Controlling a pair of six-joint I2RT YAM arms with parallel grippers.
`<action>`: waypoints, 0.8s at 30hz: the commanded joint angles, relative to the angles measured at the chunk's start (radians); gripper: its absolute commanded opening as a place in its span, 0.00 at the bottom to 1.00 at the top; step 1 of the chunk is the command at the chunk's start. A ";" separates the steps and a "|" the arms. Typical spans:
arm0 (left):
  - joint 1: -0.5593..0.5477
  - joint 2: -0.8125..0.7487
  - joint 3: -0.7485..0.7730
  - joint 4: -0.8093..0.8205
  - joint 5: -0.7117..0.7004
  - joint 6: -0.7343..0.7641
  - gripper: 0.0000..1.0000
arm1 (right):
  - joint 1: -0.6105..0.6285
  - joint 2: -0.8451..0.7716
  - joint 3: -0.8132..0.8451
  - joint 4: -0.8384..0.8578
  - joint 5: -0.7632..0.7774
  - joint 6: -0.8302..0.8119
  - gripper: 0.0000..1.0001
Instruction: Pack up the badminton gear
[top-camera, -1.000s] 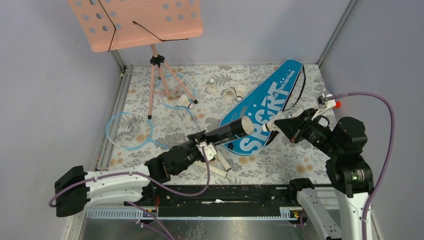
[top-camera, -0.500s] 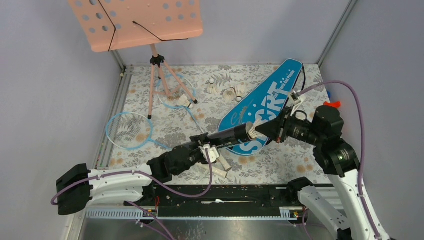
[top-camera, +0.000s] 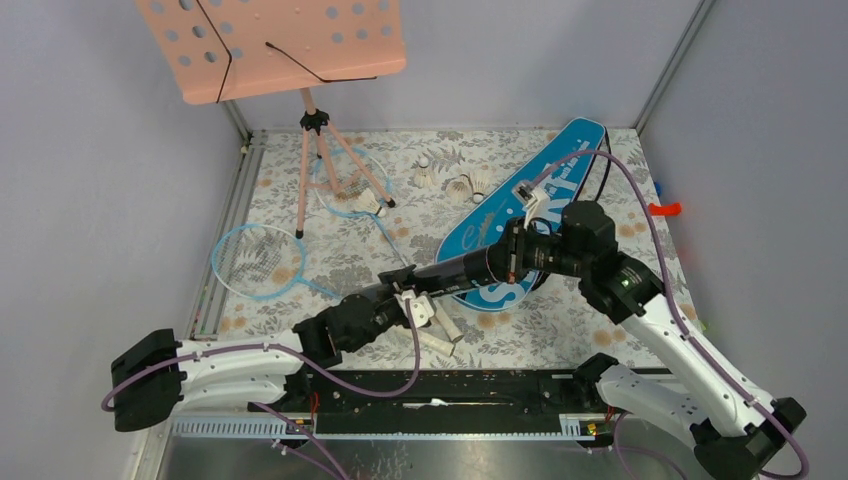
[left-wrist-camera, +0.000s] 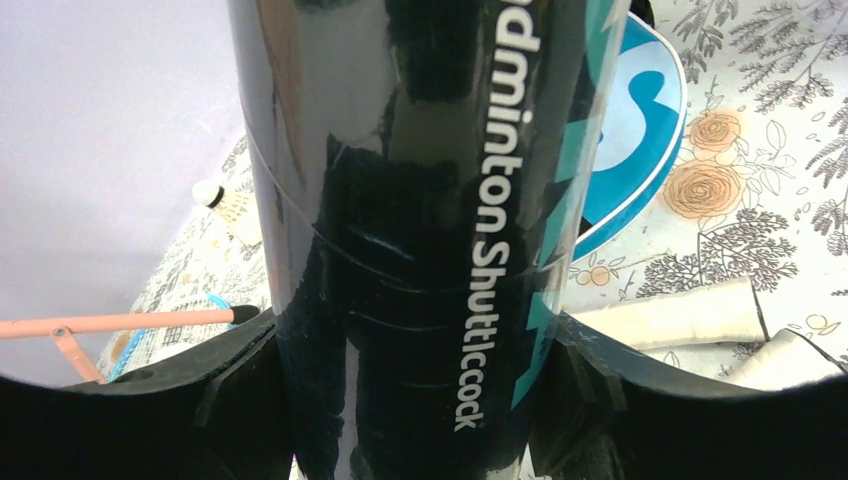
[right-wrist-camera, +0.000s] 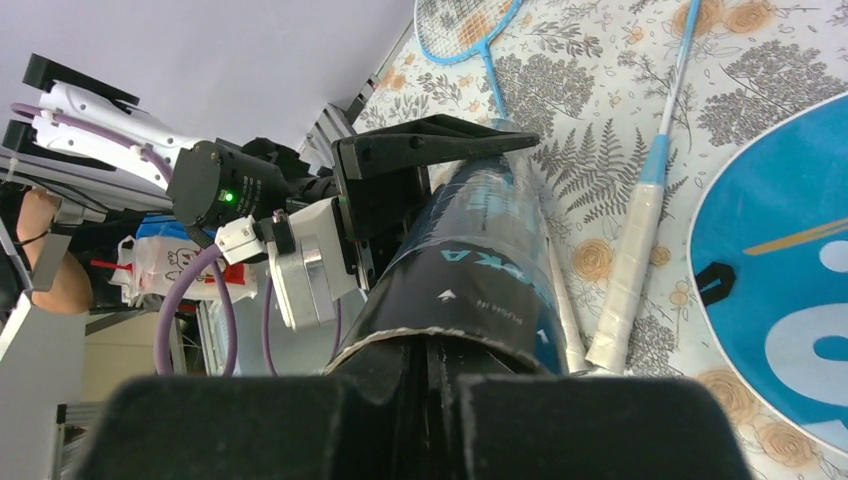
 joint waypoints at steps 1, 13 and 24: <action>0.001 -0.042 -0.009 0.197 0.017 -0.039 0.12 | 0.077 0.064 -0.012 0.080 0.019 0.032 0.00; 0.001 -0.115 -0.059 0.260 -0.022 -0.051 0.11 | 0.151 0.114 0.117 -0.077 0.184 -0.026 0.27; 0.001 -0.080 -0.053 0.272 -0.037 -0.041 0.10 | 0.149 -0.055 0.276 -0.277 0.452 -0.106 0.63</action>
